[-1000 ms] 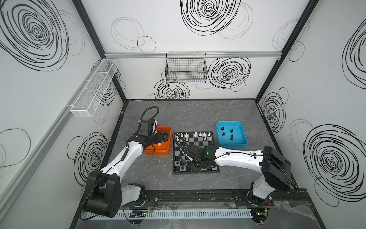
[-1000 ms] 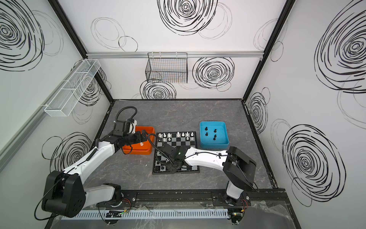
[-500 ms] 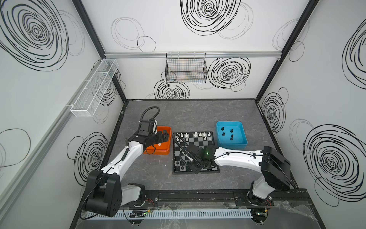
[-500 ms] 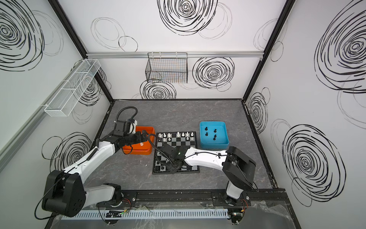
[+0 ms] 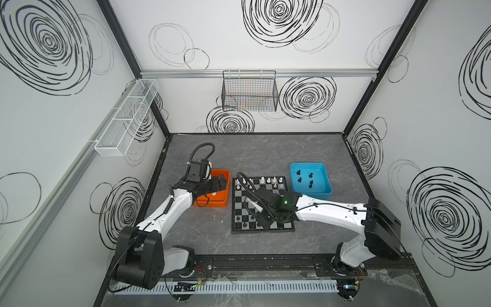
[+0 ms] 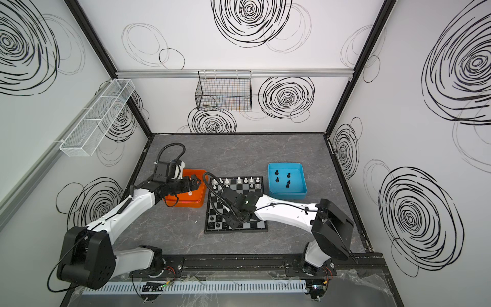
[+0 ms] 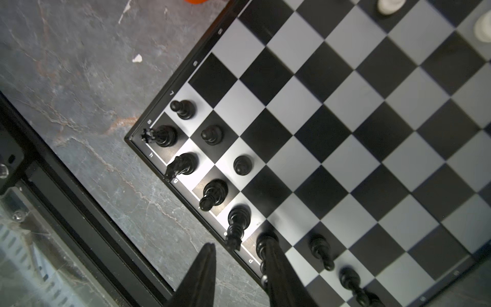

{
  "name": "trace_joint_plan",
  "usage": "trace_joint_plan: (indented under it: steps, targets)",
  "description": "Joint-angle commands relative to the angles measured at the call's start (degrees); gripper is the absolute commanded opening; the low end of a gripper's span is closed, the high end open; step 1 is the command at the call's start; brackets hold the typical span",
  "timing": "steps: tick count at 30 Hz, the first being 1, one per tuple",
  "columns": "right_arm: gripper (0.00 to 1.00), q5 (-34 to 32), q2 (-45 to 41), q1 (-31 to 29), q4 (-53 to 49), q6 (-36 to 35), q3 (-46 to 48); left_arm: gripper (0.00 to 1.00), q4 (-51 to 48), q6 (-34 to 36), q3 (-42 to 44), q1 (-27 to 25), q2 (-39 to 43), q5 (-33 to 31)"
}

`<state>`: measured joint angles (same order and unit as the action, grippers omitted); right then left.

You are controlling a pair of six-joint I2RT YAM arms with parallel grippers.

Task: Set up the chess pieces on the board
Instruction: 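Open and raise the right gripper while the left gripper lowers into the orange tray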

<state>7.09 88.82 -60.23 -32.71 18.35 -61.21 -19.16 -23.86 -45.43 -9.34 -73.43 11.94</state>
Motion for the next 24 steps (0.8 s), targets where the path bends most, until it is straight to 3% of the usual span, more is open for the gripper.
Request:
trace_joint_plan:
  steps: [1,9,13,16,18,24]
  targets:
    - [0.37,0.4,-1.8,1.5,-0.3,-0.9,-2.8,0.96,1.5,-0.4,-1.8,-0.3,-0.5,-0.6]
    - [0.47,1.2,-4.0,11.6,0.2,-4.2,-8.3,0.96,-3.5,-0.4,-4.7,1.0,-1.6,-5.5]
    - [0.74,1.2,-4.8,18.2,1.6,-5.3,-10.7,0.96,-7.8,-0.4,-7.4,2.8,-4.1,-8.2]
    - [0.84,1.7,-5.6,23.0,3.7,-5.4,-10.7,0.98,-10.5,-0.5,-8.7,4.4,-7.0,-9.4]
    - [0.98,2.2,-6.5,26.0,5.6,-5.1,-9.9,1.0,-11.7,-0.4,-9.1,5.4,-8.8,-9.4]
    - [1.0,7.4,-10.9,35.6,14.2,-4.2,-3.6,0.93,-13.3,-0.3,-10.1,6.1,-13.2,-10.1]
